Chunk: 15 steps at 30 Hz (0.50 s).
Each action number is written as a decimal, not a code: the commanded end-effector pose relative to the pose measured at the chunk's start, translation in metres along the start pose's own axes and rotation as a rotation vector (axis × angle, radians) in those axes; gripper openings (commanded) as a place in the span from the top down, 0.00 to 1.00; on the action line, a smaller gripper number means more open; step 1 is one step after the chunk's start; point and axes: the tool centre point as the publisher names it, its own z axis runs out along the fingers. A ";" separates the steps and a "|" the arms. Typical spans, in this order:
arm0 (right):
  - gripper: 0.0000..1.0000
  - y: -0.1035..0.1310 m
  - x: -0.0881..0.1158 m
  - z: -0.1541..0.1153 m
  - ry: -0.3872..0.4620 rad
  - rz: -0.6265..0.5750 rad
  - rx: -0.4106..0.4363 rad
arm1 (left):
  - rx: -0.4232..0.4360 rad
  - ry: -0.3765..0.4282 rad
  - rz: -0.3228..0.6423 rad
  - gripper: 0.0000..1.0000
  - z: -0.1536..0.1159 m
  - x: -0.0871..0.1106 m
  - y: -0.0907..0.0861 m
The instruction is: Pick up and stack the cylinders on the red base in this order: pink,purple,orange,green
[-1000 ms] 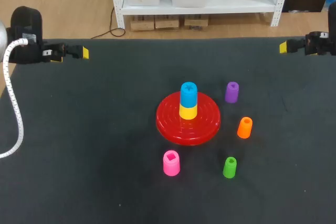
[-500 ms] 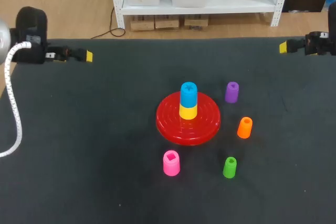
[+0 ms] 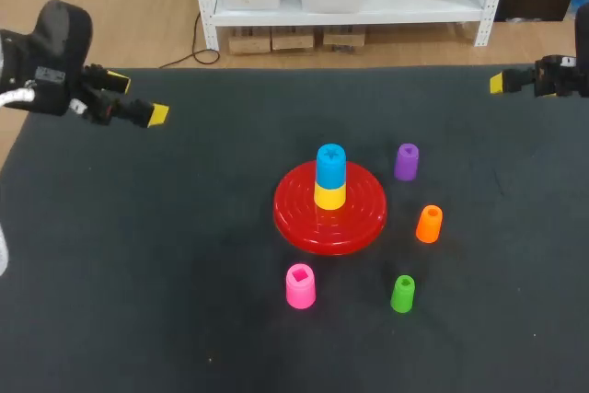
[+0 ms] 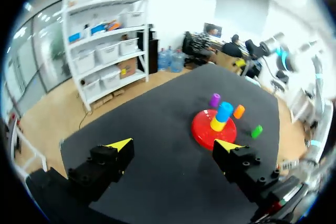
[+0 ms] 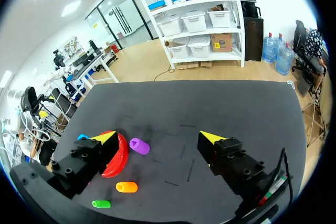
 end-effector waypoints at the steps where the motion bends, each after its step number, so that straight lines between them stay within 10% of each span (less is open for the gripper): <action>1: 0.00 0.000 0.000 0.000 0.000 0.000 0.000 | 0.188 -0.087 0.163 0.00 -0.030 0.009 -0.007; 15: 0.00 0.000 0.000 0.000 0.000 0.000 0.000 | 0.446 -0.097 0.425 0.00 -0.030 0.016 -0.040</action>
